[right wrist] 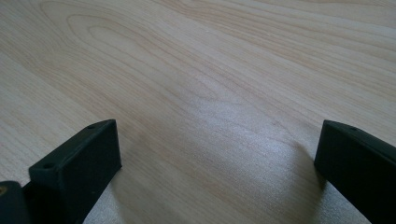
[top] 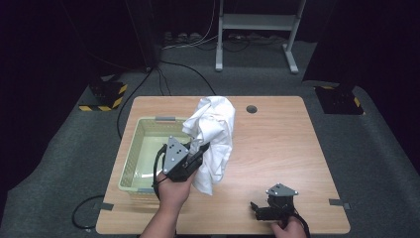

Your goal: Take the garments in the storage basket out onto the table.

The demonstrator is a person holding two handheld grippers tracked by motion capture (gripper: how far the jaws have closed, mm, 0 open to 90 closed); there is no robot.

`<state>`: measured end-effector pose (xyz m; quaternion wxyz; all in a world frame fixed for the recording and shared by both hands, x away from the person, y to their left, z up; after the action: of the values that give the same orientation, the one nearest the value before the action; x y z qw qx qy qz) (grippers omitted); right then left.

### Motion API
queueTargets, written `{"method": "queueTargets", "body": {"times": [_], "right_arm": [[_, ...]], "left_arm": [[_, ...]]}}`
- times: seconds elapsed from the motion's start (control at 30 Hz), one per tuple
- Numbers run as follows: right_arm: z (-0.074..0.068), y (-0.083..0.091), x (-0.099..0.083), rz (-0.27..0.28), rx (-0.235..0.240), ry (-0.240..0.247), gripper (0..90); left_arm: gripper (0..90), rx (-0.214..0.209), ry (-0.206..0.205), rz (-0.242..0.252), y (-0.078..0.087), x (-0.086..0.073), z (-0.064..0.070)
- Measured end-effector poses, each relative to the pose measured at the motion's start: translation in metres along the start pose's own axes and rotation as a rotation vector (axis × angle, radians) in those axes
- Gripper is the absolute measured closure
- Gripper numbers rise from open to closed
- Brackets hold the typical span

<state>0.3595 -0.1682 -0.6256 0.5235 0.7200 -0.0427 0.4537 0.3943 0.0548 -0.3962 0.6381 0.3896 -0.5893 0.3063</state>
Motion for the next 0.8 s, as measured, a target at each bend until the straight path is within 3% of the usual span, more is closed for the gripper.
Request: {"method": "queueTargets", "body": {"times": [0.4, 0.57, 0.8], "right_arm": [[0.0, 0.0, 0.001, 0.004, 0.004, -0.001, 0.0], [0.0, 0.0, 0.001, 0.004, 0.006, -0.002, 0.0], [0.0, 0.0, 0.001, 0.005, 0.009, -0.007, 0.0]], "left_arm": [[73.2, -0.021, -0.011, -0.032, -0.019, -0.004, 0.025], [73.2, -0.023, -0.034, -0.043, -0.03, -0.006, 0.037], [73.2, -0.027, -0.036, -0.066, -0.046, -0.014, 0.046]]}}
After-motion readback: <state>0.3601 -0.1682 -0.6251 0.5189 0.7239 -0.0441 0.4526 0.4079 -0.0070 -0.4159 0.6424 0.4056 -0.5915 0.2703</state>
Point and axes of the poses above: each handheld gripper's, and its own axes: y roughly backward along the jaws, x roughly out of its top, z roughly to its right, the point moved 10 cm from there along -y, roughly forward along the jaws, and after that the axes turned 4 degrees about x, right-handed, at the moved point
